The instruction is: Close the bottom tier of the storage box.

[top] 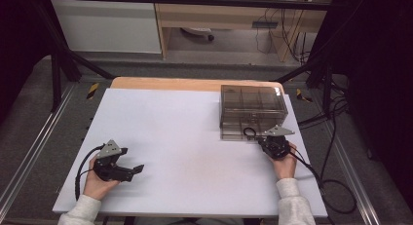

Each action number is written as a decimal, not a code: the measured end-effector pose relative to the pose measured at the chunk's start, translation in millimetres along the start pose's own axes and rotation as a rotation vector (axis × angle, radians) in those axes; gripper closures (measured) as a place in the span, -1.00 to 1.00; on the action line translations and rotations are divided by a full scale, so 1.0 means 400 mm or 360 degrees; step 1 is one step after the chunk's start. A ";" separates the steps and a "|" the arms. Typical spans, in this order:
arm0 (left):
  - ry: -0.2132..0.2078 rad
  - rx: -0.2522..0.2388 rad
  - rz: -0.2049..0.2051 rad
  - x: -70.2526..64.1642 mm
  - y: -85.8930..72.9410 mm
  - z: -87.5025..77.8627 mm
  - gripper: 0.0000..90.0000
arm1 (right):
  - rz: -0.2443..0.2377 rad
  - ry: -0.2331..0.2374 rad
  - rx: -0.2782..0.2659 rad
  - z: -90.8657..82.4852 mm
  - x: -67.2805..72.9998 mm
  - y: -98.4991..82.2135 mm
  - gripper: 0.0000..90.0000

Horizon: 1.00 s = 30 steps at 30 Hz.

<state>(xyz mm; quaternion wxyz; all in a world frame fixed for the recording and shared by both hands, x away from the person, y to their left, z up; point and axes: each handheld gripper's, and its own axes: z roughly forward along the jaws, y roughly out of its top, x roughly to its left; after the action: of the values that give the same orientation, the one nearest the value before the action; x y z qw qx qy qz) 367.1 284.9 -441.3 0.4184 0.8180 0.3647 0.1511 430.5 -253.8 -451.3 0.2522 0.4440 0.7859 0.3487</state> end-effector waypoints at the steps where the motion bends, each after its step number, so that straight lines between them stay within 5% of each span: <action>1: -0.0001 0.0001 0.0000 0.000 0.000 0.000 -0.90 | -0.0003 -0.0002 0.0001 0.001 -0.001 0.001 1.00; 30: 0.0003 0.0004 0.0002 0.001 -0.001 0.000 -0.90 | 0.0013 -0.0004 -0.0008 0.012 -0.008 0.009 1.00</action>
<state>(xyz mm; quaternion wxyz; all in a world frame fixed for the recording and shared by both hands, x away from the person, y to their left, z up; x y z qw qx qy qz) 367.2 285.1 -441.5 0.4168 0.8186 0.3648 0.1518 437.2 -253.7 -451.2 0.2528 0.4471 0.7829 0.3512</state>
